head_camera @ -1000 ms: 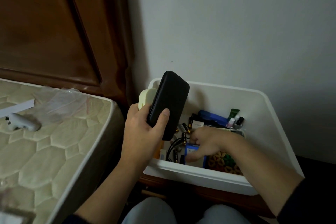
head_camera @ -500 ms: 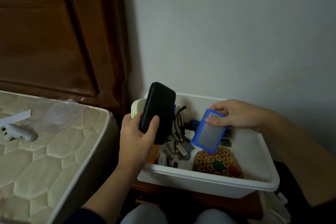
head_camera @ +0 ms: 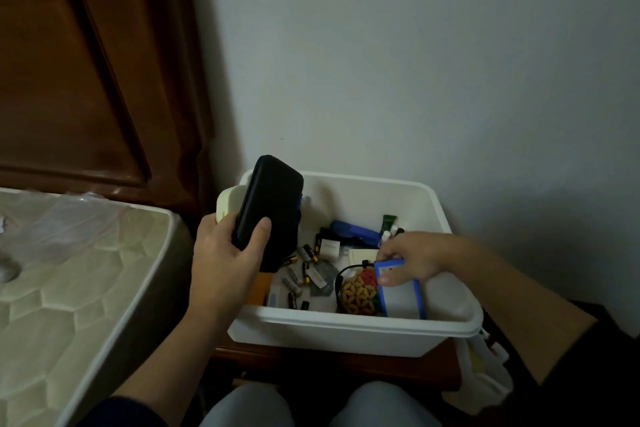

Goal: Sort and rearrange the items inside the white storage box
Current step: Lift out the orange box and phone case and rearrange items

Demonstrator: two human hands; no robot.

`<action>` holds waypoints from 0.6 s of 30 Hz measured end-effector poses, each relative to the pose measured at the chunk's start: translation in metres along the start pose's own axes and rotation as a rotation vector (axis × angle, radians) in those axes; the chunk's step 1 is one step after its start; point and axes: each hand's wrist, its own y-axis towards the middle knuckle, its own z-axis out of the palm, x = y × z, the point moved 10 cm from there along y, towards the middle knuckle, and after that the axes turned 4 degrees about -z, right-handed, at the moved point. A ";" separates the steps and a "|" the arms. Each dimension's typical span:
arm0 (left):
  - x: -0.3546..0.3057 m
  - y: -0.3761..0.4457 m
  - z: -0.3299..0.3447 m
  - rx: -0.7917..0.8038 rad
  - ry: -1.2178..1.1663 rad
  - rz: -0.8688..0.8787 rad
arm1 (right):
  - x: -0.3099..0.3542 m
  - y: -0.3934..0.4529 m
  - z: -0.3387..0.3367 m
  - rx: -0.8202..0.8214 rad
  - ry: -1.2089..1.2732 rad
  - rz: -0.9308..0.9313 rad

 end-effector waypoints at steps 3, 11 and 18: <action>-0.002 0.000 0.001 0.008 0.005 0.005 | -0.014 0.007 0.017 0.084 -0.037 0.109; -0.008 -0.002 -0.002 0.001 0.018 0.052 | -0.015 0.014 0.022 0.201 -0.289 0.269; -0.002 -0.001 0.001 0.012 0.052 0.019 | 0.010 0.017 0.021 0.150 -0.551 0.274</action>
